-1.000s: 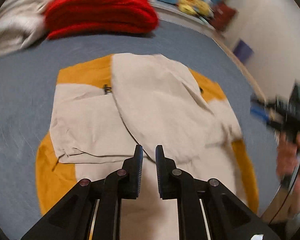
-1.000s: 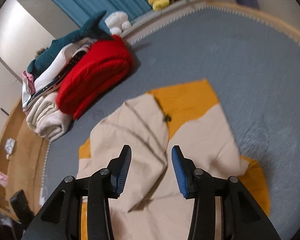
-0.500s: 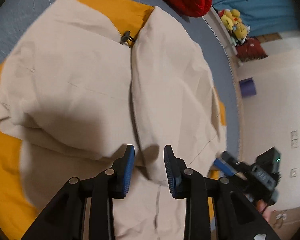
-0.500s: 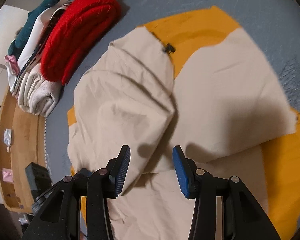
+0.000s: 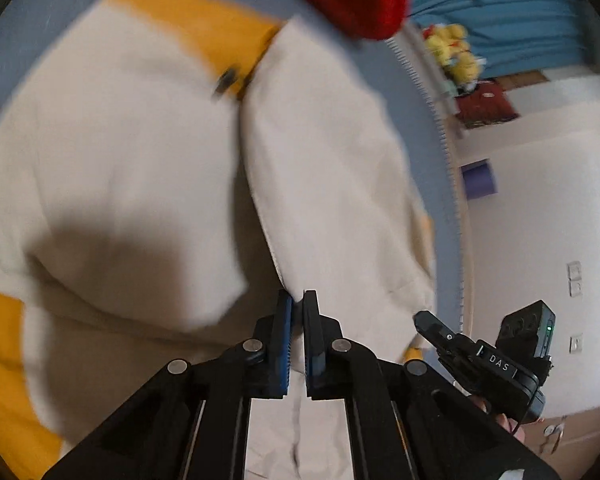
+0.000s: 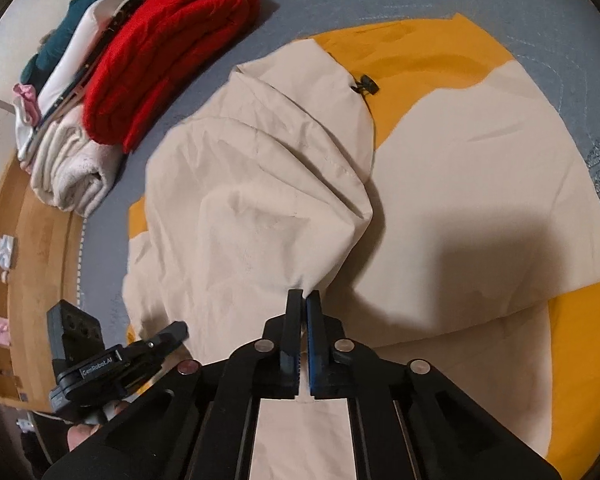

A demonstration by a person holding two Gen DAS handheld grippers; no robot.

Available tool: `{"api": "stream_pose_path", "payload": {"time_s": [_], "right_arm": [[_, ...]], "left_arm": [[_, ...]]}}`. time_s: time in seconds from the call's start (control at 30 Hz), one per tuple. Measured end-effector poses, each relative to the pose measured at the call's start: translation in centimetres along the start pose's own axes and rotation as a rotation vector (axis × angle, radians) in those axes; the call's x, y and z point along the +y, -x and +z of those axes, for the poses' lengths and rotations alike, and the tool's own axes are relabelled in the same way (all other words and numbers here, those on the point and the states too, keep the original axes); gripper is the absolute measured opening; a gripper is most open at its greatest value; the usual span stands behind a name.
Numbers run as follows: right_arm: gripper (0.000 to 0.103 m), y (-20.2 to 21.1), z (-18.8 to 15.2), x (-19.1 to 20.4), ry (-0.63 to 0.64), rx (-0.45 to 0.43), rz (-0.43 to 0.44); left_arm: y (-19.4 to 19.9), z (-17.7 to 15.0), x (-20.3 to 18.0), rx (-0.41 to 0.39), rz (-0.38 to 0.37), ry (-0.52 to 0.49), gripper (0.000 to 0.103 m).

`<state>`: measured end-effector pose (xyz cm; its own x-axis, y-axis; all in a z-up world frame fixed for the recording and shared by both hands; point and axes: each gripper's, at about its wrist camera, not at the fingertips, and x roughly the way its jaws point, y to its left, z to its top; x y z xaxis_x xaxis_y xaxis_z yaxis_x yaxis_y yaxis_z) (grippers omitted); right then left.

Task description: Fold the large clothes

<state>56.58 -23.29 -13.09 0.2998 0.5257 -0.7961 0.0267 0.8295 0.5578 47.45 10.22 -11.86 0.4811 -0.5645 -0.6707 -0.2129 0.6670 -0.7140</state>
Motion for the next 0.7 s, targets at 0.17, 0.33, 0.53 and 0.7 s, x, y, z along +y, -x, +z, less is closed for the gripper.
{"api": "stream_pose_path", "payload": {"time_s": [0.17,0.33,0.53,0.7], "right_arm": [[0.001,3.9,-0.1,3.6,0.103,-0.119,0.166],[0.002,-0.4,-1.4,0.8,0.005,0.059,-0.072],[0.013,-0.9,-1.2,-0.1,-0.017,0.067,-0.175],[0.033,2.6,-0.5,0.4,0.004,-0.114,-0.299]], "left_arm": [[2.7,0.0,-2.3,-0.048,0.090,-0.103,0.003],[-2.5,-1.0,1.3,0.136,0.213,-0.013,0.006],[-1.6,-0.6,-1.3,0.062,0.376,-0.127,0.011],[0.1,-1.3,-5.9,-0.104,0.440,-0.384,0.022]]}}
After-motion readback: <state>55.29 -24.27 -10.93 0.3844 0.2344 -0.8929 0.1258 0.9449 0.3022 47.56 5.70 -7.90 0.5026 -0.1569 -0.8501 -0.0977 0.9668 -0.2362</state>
